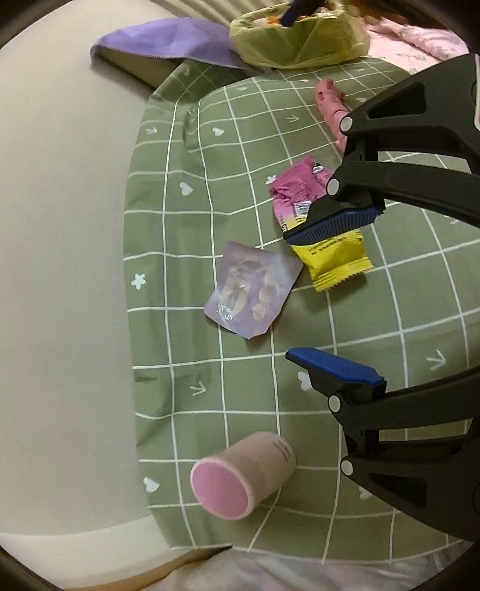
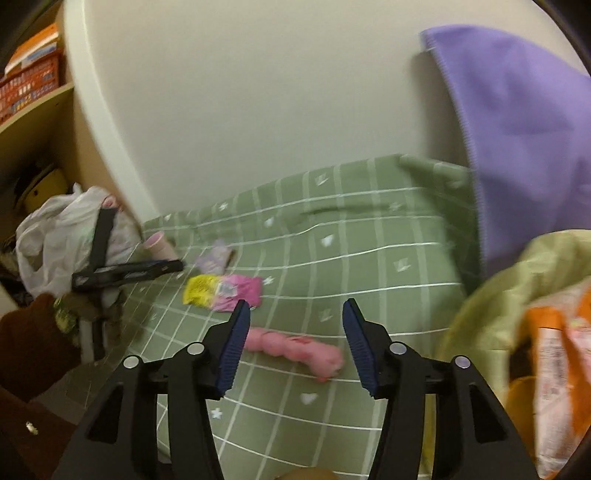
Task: Collect trash
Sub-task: 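Move both tools back to the mat, then grasp the yellow-pink snack bag with the left tool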
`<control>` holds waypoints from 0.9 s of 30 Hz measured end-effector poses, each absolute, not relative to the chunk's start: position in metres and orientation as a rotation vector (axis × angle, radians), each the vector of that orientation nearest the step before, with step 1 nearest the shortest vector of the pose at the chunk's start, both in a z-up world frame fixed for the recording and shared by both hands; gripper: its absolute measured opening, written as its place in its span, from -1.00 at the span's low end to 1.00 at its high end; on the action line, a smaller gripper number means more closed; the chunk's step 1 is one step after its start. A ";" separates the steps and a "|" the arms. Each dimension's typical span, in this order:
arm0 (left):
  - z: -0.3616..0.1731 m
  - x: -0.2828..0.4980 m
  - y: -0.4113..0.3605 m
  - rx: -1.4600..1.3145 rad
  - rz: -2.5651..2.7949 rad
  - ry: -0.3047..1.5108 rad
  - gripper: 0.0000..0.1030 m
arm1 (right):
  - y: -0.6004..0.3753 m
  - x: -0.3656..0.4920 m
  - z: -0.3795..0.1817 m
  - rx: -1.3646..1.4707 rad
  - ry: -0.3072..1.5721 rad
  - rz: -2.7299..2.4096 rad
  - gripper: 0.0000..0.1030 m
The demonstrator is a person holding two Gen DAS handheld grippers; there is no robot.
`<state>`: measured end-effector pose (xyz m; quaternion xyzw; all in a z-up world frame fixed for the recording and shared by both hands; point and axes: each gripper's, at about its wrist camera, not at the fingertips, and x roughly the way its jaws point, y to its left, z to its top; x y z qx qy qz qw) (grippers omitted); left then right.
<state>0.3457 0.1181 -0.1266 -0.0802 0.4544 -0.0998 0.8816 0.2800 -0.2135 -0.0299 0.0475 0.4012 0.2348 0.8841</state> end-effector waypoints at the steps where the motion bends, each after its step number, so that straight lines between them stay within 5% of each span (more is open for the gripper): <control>1: -0.129 0.346 0.116 -0.181 -0.213 0.950 0.06 | -0.209 0.281 -0.032 0.089 0.843 0.500 -0.03; 9: -0.128 0.347 0.074 -0.026 -0.348 0.872 0.06 | -0.174 0.293 -0.058 -0.047 0.934 0.521 -0.03; 21: -0.162 0.342 0.059 -0.036 -0.428 1.018 0.06 | -0.176 0.314 -0.062 -0.128 0.929 0.388 -0.03; 27: -0.160 0.313 0.067 -0.090 -0.364 1.033 -0.56 | -0.169 0.325 -0.067 -0.135 0.946 0.402 -0.03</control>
